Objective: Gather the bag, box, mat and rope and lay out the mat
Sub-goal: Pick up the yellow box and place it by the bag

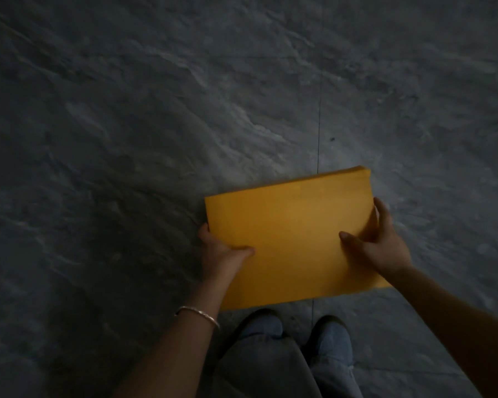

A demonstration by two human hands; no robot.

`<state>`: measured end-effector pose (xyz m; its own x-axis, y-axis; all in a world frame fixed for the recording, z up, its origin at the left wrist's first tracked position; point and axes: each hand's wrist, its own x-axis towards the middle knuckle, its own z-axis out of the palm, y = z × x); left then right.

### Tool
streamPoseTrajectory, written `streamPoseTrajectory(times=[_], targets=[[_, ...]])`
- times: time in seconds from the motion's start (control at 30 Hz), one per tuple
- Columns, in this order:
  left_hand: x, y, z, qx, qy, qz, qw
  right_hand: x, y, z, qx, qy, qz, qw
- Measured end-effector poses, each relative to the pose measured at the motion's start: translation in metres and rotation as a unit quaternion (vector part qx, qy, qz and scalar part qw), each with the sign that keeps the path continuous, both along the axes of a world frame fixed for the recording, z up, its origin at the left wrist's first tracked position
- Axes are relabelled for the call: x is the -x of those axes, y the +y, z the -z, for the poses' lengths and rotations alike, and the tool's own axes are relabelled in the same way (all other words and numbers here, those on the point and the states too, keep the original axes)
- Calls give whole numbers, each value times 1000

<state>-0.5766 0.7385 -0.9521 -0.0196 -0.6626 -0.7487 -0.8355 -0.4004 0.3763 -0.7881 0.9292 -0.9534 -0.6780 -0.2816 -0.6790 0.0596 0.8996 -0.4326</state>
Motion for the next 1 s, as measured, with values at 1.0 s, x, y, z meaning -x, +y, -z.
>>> streamPoseTrajectory(times=[1.0], targets=[[-102, -145, -737, 262, 250, -130, 923, -49, -195, -747, 242, 208, -161, 934]])
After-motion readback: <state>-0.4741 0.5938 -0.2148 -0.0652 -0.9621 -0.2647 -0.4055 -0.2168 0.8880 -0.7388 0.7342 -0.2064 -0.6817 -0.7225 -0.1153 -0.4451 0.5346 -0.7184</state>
